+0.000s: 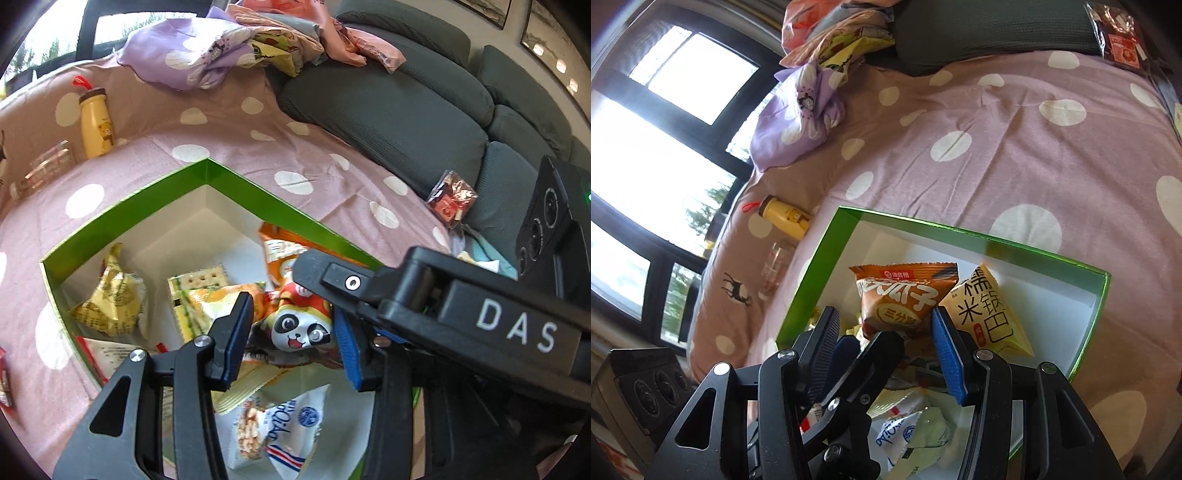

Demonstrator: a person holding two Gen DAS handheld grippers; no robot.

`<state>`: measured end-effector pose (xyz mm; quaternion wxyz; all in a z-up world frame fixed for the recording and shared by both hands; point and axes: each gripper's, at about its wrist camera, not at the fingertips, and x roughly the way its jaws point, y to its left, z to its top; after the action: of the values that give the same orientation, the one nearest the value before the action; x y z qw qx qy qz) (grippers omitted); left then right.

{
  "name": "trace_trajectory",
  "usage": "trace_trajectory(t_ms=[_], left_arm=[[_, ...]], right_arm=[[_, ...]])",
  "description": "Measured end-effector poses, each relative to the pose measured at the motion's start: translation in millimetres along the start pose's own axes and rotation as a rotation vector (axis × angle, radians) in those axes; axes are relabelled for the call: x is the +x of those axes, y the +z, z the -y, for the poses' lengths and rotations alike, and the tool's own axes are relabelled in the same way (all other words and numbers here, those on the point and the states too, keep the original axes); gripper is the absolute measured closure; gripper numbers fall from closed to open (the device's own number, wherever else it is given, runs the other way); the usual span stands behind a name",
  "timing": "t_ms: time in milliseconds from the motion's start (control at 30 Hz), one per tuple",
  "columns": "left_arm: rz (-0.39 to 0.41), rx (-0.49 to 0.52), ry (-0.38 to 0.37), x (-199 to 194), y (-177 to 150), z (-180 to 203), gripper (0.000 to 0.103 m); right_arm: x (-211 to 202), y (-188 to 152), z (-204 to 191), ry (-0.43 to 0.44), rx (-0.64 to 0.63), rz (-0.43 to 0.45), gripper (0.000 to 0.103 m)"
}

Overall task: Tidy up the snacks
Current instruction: 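Carry the orange bag into the green box and open the right gripper, then move the right gripper back to the small red snack pack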

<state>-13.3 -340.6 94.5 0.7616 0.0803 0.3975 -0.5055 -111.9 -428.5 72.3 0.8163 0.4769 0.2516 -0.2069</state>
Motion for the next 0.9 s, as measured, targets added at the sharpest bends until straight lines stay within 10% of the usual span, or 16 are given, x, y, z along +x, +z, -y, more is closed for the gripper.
trace_trajectory(t_ms=[500,900], left_arm=[[0.15,-0.149,0.143,-99,-22,-60,0.022],[0.111,-0.422,0.434,-169,-122,-144,0.019]], right_arm=[[-5,-12,-30,-0.045,-0.125,0.039,0.042],[2,-43,-79,-0.047,-0.265,0.03,0.019]])
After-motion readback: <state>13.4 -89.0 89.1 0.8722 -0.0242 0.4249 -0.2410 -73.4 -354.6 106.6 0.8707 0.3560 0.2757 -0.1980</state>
